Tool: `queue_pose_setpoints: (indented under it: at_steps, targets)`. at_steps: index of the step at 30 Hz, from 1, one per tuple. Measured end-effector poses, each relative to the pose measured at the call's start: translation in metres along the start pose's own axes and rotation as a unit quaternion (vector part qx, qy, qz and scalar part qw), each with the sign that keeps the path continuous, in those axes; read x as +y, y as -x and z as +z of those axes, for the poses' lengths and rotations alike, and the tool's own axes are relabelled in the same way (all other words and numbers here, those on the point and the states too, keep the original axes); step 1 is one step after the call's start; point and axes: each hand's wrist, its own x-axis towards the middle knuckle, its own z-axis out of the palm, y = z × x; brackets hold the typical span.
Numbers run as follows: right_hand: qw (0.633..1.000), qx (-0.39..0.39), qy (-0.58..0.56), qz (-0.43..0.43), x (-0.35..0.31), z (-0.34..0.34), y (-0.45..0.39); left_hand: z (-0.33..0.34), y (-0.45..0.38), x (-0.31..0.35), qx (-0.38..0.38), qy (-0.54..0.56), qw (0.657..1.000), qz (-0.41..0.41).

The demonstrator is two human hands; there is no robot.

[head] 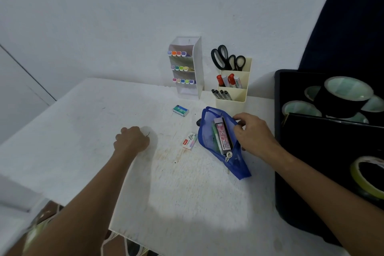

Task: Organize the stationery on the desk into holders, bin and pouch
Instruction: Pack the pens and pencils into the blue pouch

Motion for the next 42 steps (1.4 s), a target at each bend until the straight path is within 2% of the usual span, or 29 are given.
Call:
queue_pose_setpoints:
  at_steps: [8, 16, 22, 26, 28, 31, 36, 38, 42]
  targets:
    - [1.0, -0.006, 0.004, 0.003, 0.0, 0.0, 0.001, -0.006, 0.014, 0.001, -0.001, 0.056, 0.996, 0.07]
    - [1.0, -0.005, 0.005, 0.007, -0.001, -0.001, 0.002, 0.011, 0.042, 0.06, -0.065, 0.088, 0.987, 0.114]
    - [1.0, -0.007, -0.002, 0.008, -0.004, -0.002, 0.003, 0.007, 0.046, 0.086, -0.06, 0.101, 0.989, 0.094]
    - [1.0, -0.013, -0.001, 0.002, -0.004, -0.003, 0.003, -0.009, 0.043, 0.091, -0.047, 0.167, 0.981, 0.084]
    - [1.0, -0.015, -0.002, 0.004, -0.005, -0.003, 0.004, -0.018, 0.044, 0.095, -0.041, 0.212, 0.972, 0.089]
    - [1.0, -0.014, -0.008, 0.011, -0.004, -0.002, 0.004, -0.034, 0.055, 0.104, -0.036, 0.317, 0.94, 0.12]
    - [1.0, 0.0, -0.008, 0.013, -0.004, -0.002, 0.003, -0.042, 0.083, 0.125, -0.139, 0.41, 0.892, 0.133]
    - [1.0, 0.006, -0.006, 0.012, -0.005, -0.002, 0.004, -0.032, 0.09, 0.134, -0.173, 0.418, 0.885, 0.112]
    - [1.0, 0.018, 0.003, -0.001, -0.006, -0.003, 0.004, -0.011, 0.098, 0.153, -0.184, 0.413, 0.887, 0.092]
